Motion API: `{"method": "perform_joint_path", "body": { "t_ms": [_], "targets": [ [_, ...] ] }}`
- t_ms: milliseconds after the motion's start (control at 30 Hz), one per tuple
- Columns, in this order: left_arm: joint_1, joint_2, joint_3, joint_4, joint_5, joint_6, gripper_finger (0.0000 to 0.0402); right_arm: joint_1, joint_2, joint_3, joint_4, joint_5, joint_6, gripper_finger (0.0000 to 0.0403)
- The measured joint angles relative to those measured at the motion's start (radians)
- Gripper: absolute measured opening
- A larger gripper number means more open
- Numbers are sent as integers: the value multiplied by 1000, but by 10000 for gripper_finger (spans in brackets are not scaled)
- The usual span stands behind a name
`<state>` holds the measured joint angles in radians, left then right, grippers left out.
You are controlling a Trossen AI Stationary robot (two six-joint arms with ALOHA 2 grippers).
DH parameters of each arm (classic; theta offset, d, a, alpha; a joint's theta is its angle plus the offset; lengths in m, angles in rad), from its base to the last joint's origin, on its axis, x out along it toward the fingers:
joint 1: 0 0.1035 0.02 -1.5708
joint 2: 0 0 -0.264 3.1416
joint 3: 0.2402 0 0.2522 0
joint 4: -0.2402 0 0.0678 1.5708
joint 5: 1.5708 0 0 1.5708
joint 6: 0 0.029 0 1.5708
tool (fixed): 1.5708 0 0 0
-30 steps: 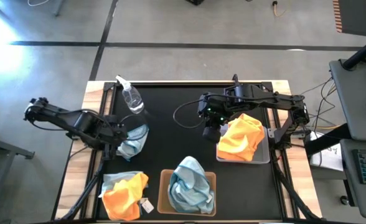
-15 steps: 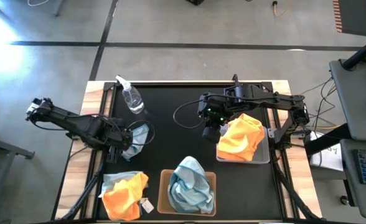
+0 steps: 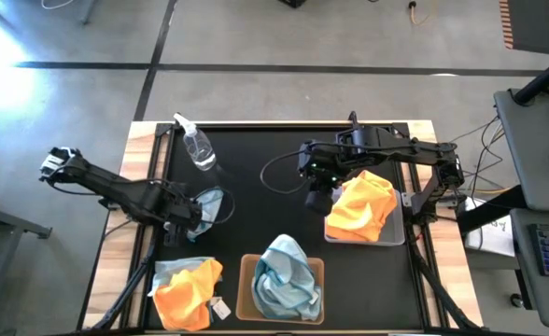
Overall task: Sort microfiber towel by color & place in baskets
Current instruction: Put the top blue microfiber towel into the orange bin
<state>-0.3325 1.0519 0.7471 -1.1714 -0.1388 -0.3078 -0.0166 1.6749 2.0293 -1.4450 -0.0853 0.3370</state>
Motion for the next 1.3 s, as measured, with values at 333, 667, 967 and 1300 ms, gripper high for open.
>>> {"method": "perform_joint_path", "body": {
  "t_ms": [333,667,967,1300],
  "targets": [
    [2,11,-45,62,-34,-56,165,0,0,0,-13,0,-10,111],
    [3,14,-49,177,-113,-238,165,0,0,0,-13,0,-43,102],
    [4,14,-61,177,-210,-390,165,0,0,0,-16,0,-49,104],
    [4,14,-173,192,-218,-693,165,21,0,0,-24,0,-69,101]
  ]
}}
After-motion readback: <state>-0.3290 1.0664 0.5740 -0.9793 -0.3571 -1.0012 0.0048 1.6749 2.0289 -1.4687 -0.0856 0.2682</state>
